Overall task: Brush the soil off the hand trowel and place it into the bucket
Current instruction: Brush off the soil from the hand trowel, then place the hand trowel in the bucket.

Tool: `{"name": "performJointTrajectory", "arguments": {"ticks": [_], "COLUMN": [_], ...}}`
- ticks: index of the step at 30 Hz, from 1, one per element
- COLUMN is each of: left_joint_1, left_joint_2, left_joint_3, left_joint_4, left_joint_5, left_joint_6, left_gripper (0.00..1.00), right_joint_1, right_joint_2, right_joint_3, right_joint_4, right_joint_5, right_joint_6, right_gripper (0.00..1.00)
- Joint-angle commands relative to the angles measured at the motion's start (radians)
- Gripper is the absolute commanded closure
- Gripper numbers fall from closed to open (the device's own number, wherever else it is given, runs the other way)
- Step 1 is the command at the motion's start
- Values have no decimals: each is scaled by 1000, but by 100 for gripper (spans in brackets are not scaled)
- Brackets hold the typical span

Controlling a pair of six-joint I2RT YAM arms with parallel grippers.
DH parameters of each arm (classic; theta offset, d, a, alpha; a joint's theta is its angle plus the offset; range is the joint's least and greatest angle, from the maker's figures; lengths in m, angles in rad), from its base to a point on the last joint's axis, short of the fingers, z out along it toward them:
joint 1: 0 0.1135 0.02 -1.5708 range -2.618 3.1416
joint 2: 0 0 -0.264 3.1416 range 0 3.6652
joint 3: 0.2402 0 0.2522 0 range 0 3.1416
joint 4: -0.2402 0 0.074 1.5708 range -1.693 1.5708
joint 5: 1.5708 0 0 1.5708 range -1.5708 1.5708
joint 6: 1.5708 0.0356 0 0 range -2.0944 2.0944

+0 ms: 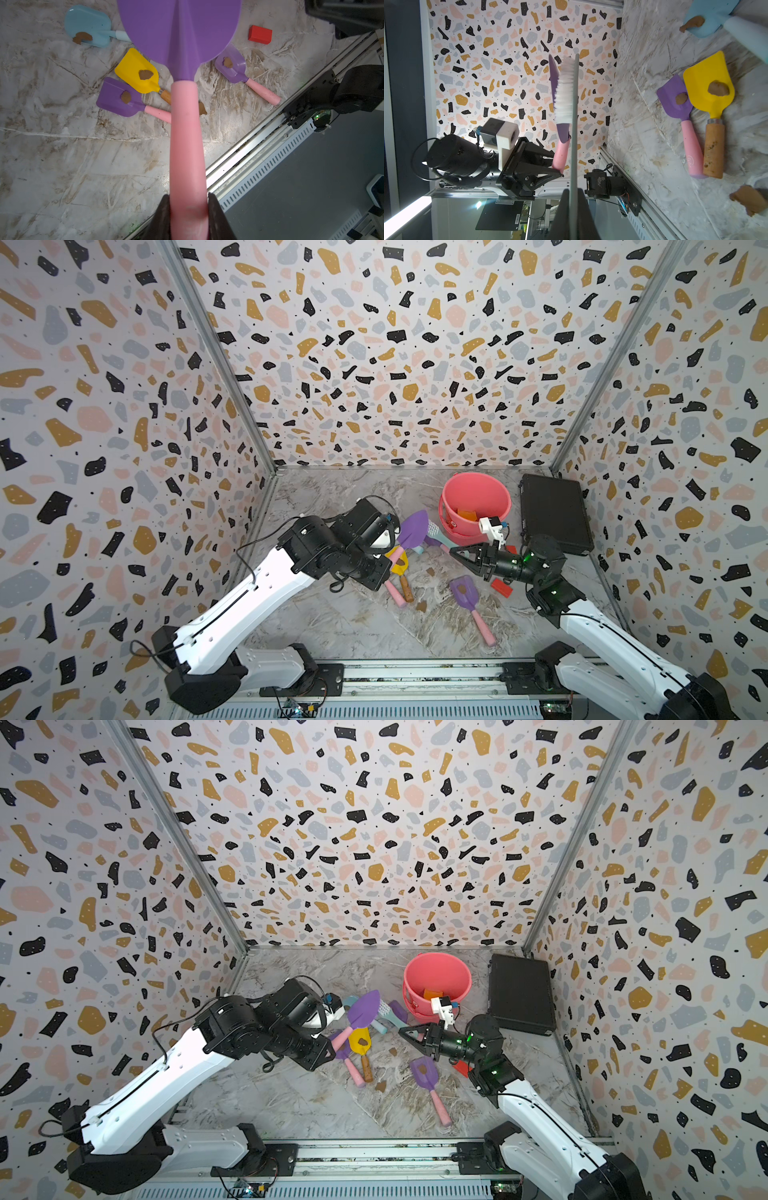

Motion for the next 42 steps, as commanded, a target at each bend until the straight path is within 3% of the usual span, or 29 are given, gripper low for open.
{"name": "performJointTrajectory", "arguments": {"ticks": [1,9,11,13,15,20,24,29,34,42], "left_joint_1": [4,26,42,55,67,110,184,235,238,228], "left_joint_2": [-40,-71,-70,-68,-61,-48,-53,-72,-2,249], "left_joint_3": [-13,-26,-28,-37,-48,-82,-143,-213,-85,267], "left_joint_4": [-27,-54,-55,-54,-56,-90,-84,-15,48,193], "left_joint_5": [25,-26,-32,-37,-54,-188,-222,-221,-87,190], "left_joint_6": [-12,-21,-24,-25,-28,-91,-139,-121,-111,-244], "left_gripper": [100,100,100,100,100,100,100,100,100,100], "right_joint_1": [-61,-186,-186,-184,-183,-162,-43,91,184,185], "right_joint_2": [-32,-60,-84,-122,-153,-145,-134,-96,-39,-95], "right_joint_3": [53,60,131,251,326,439,534,606,650,642], "right_joint_4": [5,-40,-293,-696,-885,-1086,-1231,-1332,-1407,-1407], "right_joint_5": [-16,-73,-56,55,168,311,612,982,1358,1611], "right_joint_6": [-23,-63,-287,-614,-809,-1011,-1162,-1266,-1223,-1138], "right_gripper": [100,100,100,100,100,100,100,100,100,100]}}
